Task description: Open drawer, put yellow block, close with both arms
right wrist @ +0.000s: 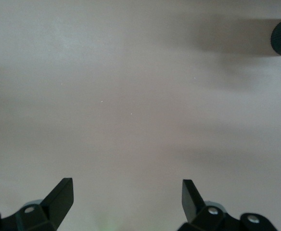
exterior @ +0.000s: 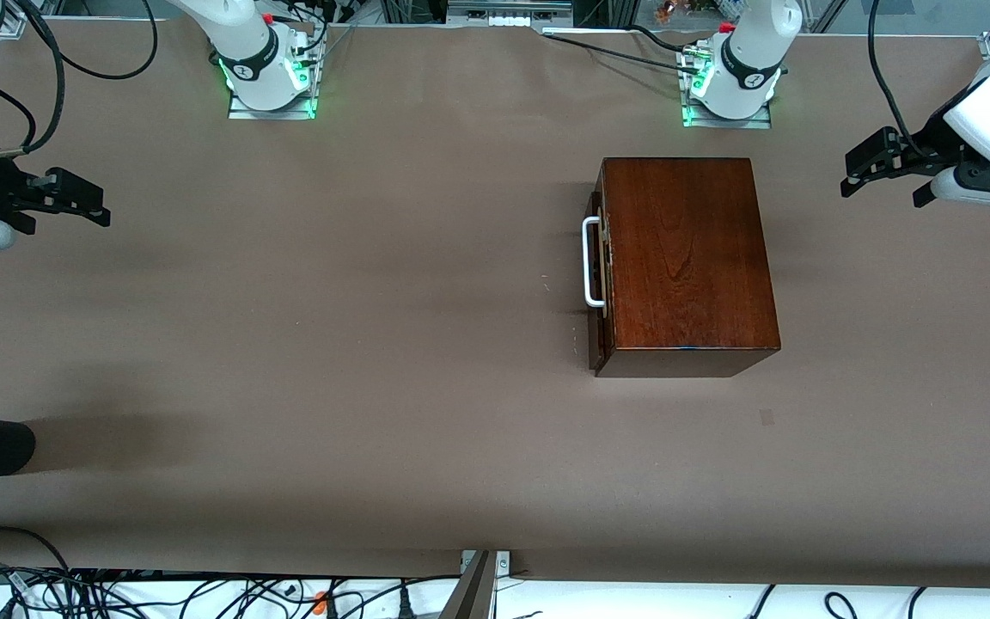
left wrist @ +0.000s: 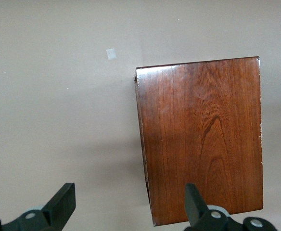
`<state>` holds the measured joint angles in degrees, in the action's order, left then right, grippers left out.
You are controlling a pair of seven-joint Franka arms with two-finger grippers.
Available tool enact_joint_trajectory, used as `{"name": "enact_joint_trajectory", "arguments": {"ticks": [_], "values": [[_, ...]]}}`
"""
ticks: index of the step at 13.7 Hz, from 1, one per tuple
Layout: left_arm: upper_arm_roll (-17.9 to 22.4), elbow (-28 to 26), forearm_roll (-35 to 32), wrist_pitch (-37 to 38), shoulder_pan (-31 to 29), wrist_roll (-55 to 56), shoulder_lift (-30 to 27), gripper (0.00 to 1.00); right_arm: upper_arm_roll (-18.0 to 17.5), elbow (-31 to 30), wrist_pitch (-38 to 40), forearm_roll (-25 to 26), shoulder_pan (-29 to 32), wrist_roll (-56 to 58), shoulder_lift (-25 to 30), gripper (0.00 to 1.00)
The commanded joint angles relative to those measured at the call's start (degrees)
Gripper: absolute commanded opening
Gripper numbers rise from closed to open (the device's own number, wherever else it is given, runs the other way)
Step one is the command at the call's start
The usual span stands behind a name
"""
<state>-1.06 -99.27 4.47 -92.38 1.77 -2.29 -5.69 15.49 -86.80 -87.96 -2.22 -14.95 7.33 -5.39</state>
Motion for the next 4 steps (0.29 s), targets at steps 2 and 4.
{"name": "enact_joint_trajectory", "arguments": {"ticks": [2, 4], "values": [[1.23, 3.81, -0.87, 3.07, 2.1, 1.06, 3.39, 1.0, -0.2, 1.29, 0.16, -0.33, 0.19, 0.05, -0.41, 1.0], [0.62, 4.53, -0.87, 3.17, 2.1, 0.71, 3.75, 1.0, -0.2, 1.29, 0.24, -0.24, 0.19, 0.05, -0.41, 1.0]]}}
